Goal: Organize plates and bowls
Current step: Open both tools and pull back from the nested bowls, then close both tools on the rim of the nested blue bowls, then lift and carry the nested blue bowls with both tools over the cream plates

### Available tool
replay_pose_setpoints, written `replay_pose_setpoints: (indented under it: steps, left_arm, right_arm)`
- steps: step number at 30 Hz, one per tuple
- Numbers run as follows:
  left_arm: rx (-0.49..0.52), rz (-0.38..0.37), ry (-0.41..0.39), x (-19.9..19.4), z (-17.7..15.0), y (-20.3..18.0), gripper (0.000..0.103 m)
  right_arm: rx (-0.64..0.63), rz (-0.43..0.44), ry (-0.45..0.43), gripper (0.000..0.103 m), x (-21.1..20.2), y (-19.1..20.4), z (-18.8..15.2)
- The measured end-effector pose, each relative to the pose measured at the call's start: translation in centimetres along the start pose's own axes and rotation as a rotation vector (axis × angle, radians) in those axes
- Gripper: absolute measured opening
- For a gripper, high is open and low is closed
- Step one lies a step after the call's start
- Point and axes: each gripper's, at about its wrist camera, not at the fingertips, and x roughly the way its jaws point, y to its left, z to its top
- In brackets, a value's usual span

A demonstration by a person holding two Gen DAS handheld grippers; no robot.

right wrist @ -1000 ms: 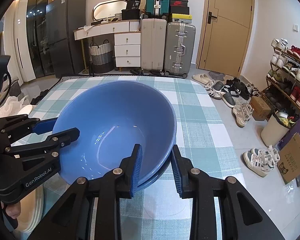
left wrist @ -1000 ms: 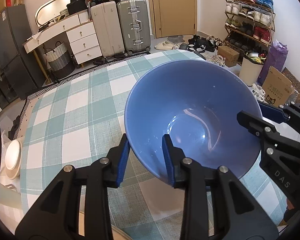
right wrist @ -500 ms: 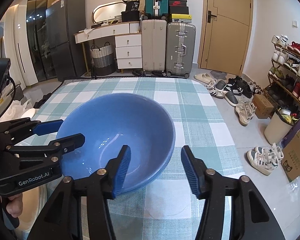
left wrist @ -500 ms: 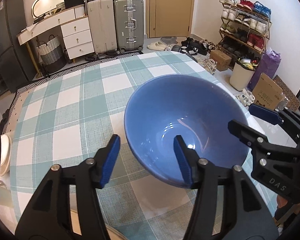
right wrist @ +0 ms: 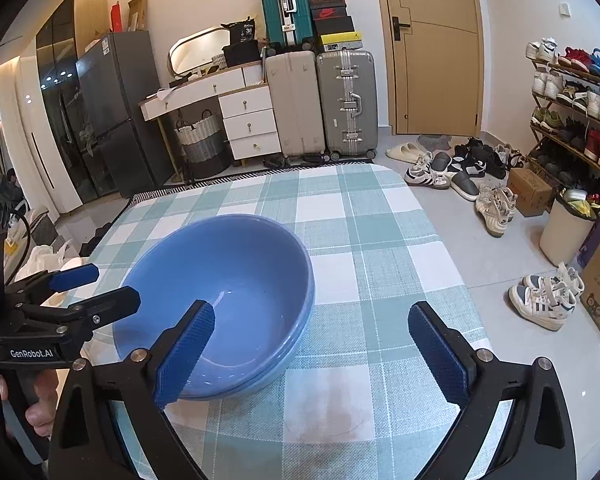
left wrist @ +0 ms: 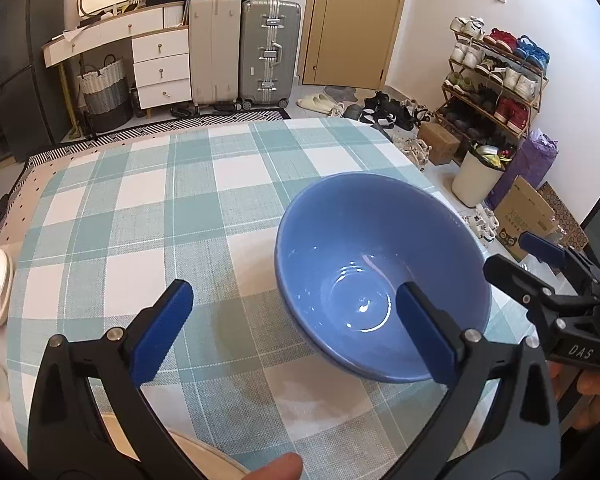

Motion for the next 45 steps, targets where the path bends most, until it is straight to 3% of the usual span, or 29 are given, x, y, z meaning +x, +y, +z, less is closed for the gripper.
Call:
replay_pose_setpoints:
  steps: [9, 11, 13, 15, 20, 23, 25, 29, 31, 37, 45]
  left_arm:
    - [-0.079, -0.063, 0.035, 1.9, 0.0, 0.9, 0.101]
    - [-0.106, -0.079, 0.044, 2.4, 0.1, 1.2, 0.101]
    - [-0.13, -0.102, 0.057, 2.9, 0.1, 1.5, 0.101]
    - [-0.142, -0.116, 0.064, 3.4, 0.2, 1.6, 0.101]
    - [-0.133, -0.136, 0.085, 4.3, 0.2, 1.4, 0.09]
    - [-0.113, -0.15, 0.085, 4.6, 0.1, 1.0, 0.08]
    - [-0.1, -0.163, 0.093, 4.7, 0.1, 0.7, 0.069]
    - [-0.095, -0.155, 0.091, 4.8, 0.0, 0.3, 0.061]
    - [-0.097, -0.16, 0.092, 5.0, 0.0, 0.3, 0.057]
    - [-0.088, -0.121, 0.094, 5.0, 0.0, 0.3, 0.042]
    - [-0.055, -0.09, 0.088, 4.9, -0.2, 0.1, 0.04]
  right_arm:
    - [0.068, 0.067, 0.035, 0.099, 1.5, -0.9, -0.5]
    - [0.081, 0.092, 0.033, 0.094, 1.6, -1.0, -0.5]
    - [0.088, 0.113, 0.042, 0.082, 2.0, -1.0, -0.5]
    - [0.084, 0.125, 0.049, 0.078, 2.4, -0.8, -0.5]
    - [0.076, 0.158, 0.052, 0.067, 2.8, -0.4, -0.8]
    - [0.078, 0.176, 0.067, 0.063, 3.2, -0.4, -0.9]
    - [0.09, 0.187, 0.069, 0.058, 3.3, -0.5, -0.9]
    - [0.089, 0.197, 0.064, 0.056, 3.0, -0.4, -0.9]
    - [0.079, 0.195, 0.062, 0.046, 2.9, -0.2, -0.9]
    - [0.074, 0.187, 0.055, 0.043, 2.8, -0.2, -1.0]
    - [0.064, 0.174, 0.047, 0.043, 2.8, -0.1, -1.1]
